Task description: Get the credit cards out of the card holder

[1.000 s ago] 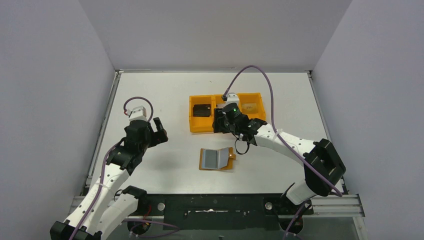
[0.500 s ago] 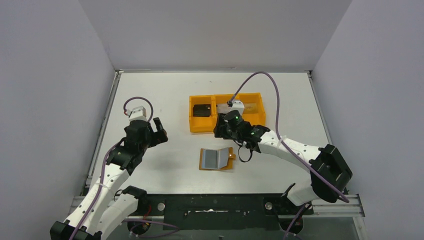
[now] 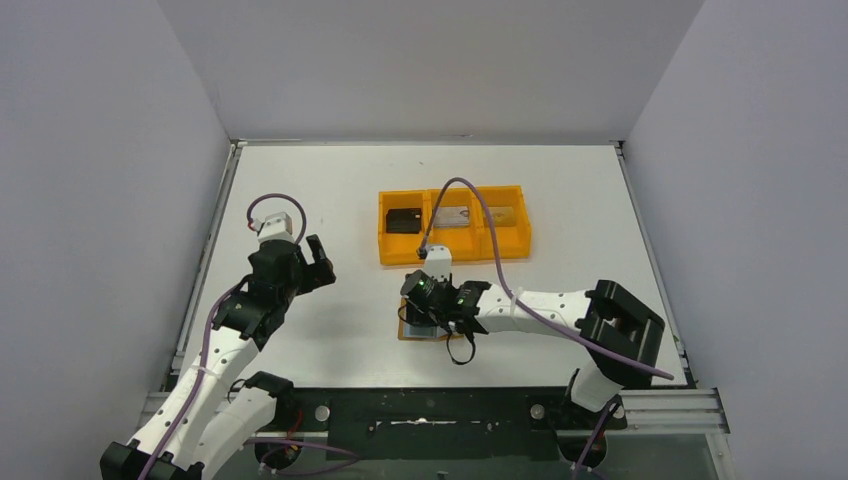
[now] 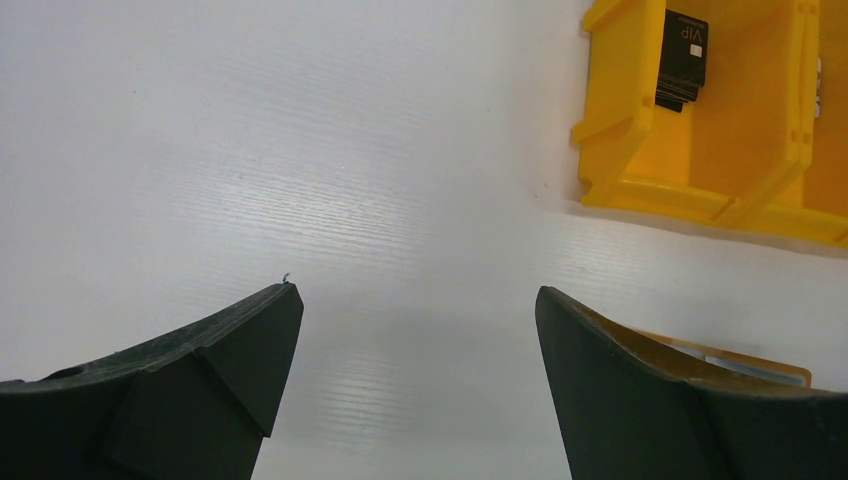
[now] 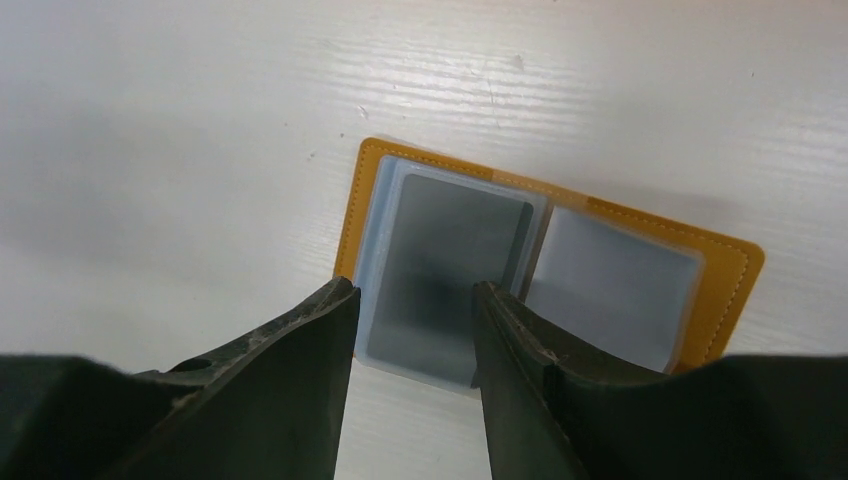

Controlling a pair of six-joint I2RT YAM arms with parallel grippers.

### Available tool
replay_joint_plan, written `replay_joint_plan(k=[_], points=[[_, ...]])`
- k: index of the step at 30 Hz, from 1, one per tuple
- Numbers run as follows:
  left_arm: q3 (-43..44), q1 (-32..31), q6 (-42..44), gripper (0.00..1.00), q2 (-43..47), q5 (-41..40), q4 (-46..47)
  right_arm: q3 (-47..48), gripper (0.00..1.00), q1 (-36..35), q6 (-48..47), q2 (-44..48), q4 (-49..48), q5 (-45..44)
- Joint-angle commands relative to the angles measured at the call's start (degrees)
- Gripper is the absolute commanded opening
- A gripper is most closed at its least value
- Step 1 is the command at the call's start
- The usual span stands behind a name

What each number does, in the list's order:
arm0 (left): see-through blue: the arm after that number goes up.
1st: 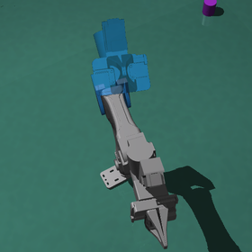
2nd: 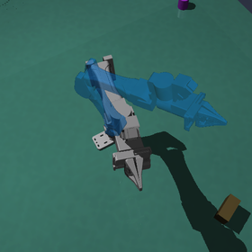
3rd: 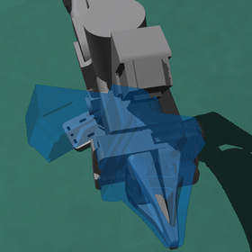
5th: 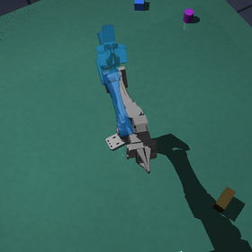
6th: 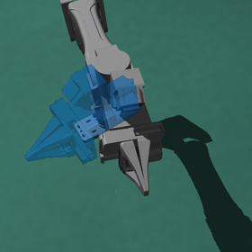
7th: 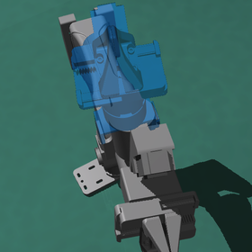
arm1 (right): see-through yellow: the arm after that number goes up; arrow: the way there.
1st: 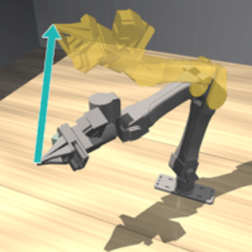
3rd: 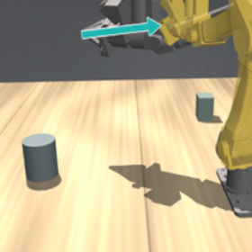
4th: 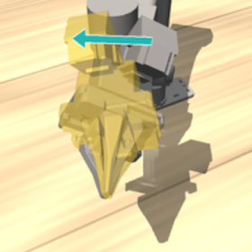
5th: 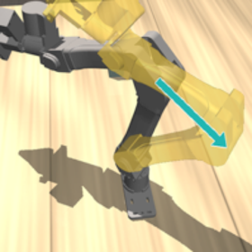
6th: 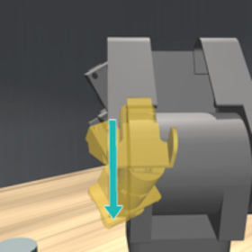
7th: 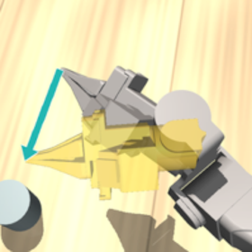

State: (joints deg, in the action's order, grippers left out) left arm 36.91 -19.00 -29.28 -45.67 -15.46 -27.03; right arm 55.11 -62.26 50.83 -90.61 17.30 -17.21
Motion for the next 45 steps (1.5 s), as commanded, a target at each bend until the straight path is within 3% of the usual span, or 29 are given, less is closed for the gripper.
replay_joint_plan(k=[1,9,19,24,29,37,45], points=[[2.0,0.3,0.7,0.89,0.2,-0.7,1.1,2.7,0.46,-2.5,4.2,-2.7,1.9,-4.7],[2.0,0.4,0.8,0.89,0.0,-0.3,1.1,5.8,0.47,-3.2,4.7,-9.5,6.0,-5.3],[1.9,0.4,0.8,0.89,-0.4,0.1,1.3,7.3,0.1,-3.5,6.3,-13.0,9.5,-7.0],[1.9,0.4,0.9,0.89,-0.9,0.6,1.3,7.4,0.01,-3.4,4.6,-11.7,7.4,-6.3],[1.6,0.4,1.0,0.89,-1.3,3.5,2.2,4.8,0.0,-2.8,2.0,-7.0,0.0,-2.4],[-0.1,0.4,-1.8,0.89,-1.3,17.4,6.5,-5.3,0.0,0.6,2.5,0.2,-17.5,7.4],[-4.9,0.3,-9.4,0.84,-4.6,38.3,20.7,-13.3,0.0,4.0,6.5,2.7,-30.1,14.6]])
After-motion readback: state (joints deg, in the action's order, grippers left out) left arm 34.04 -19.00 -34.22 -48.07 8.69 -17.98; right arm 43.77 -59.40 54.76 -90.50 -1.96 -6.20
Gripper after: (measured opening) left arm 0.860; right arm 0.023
